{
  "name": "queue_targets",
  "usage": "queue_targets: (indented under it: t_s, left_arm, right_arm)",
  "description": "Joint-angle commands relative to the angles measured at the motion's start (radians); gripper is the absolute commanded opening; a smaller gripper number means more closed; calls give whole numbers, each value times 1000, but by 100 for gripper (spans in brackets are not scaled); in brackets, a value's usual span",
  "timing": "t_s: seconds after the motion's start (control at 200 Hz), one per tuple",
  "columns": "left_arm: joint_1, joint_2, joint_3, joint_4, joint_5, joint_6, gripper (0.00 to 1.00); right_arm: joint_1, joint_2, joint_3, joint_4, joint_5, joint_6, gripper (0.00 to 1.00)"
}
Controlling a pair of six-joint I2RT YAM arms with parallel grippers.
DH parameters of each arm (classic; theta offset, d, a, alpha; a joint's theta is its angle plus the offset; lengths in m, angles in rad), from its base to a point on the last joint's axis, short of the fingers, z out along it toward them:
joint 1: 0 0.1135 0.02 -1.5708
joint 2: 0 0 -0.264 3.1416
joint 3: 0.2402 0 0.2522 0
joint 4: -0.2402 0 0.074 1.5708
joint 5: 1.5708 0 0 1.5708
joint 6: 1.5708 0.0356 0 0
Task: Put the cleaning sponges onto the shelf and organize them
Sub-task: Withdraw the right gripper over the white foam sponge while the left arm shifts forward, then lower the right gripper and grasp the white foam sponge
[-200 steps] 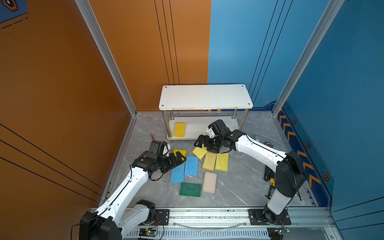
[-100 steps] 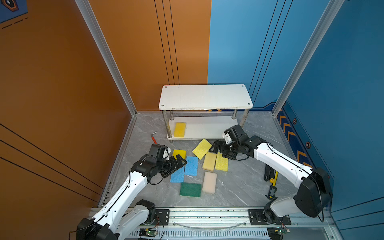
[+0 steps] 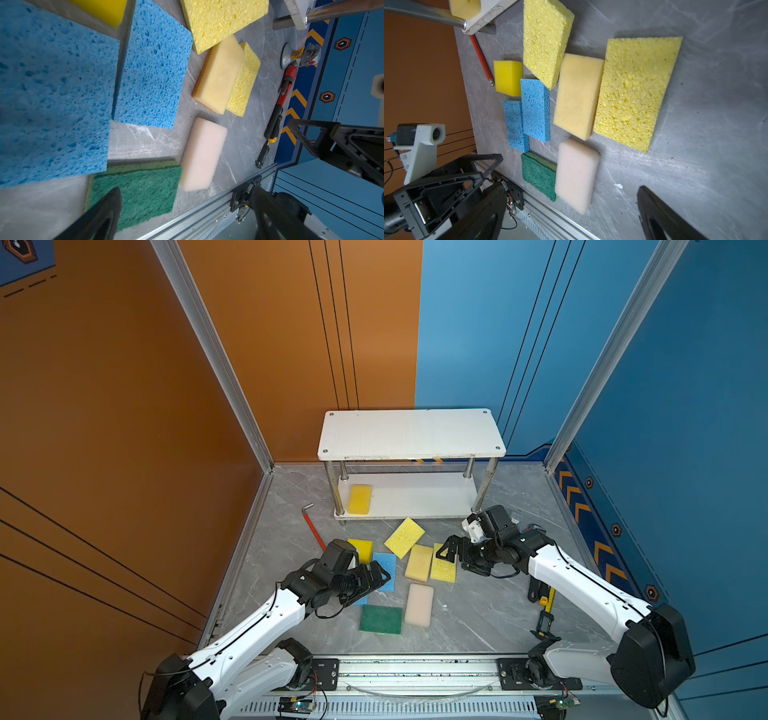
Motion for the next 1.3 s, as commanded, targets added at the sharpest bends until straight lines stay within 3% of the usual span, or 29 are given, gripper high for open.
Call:
queue_targets:
  t_s: [0.0,0.15,0.31,0.546,0.691,0.911,1.291]
  left_arm:
    - [-48,50,36,51,-43,-12,98]
    - [-109,84,45,56,-71,-30,98]
    - [-111,128,51,89,-50,-24,100]
    - [-145,202,22,173,-22,-35,96]
    - [-150,179,-37,230,-26,-82,88]
    - [-135,146,-57,247,-10,-71,87]
    - [-44,-15,-84,83,15,-34,87]
  right_arm:
    - [-11,-36,-84,45,-24,22,99]
    - [-51,-32,-122,46,-61,4,97]
    - [-48,-16,-125,50,-73,0,93]
    - [112,7,-191,151,-35,88,81]
    - [205,33,-225,241,4,163,77]
    - [259,63,-241,276,37,194,72]
    - [338,195,-205,303,83,226,58]
